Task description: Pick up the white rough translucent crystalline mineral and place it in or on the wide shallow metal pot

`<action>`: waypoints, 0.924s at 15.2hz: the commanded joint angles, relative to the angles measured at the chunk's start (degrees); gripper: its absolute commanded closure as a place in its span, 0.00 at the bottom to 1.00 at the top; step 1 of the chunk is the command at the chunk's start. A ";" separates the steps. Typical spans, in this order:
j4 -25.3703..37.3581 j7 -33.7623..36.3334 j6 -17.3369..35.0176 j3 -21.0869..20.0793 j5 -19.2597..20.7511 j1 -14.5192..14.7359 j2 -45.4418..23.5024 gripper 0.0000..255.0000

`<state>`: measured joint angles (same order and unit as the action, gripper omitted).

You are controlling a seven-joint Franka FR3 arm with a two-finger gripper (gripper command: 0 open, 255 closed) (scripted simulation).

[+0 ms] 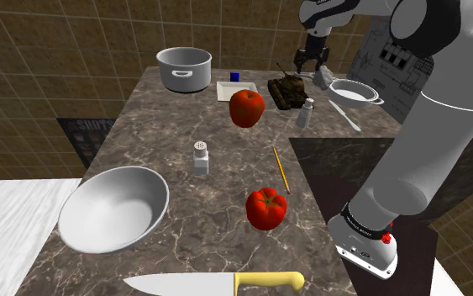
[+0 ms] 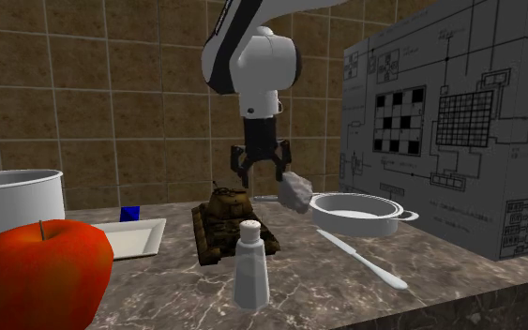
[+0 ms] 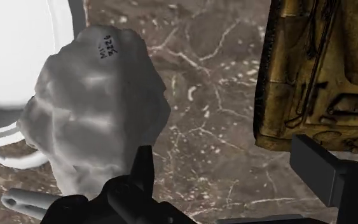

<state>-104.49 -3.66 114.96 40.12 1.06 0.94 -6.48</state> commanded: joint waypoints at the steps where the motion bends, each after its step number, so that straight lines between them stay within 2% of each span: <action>1: -2.65 6.53 -3.00 2.04 12.85 1.11 2.63 0.00; 8: -6.01 5.89 1.97 2.82 11.95 0.45 0.86 0.00; 14: -6.01 5.89 1.97 2.74 11.96 0.37 0.86 0.00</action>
<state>-110.27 2.17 117.10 42.60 12.99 1.54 -5.44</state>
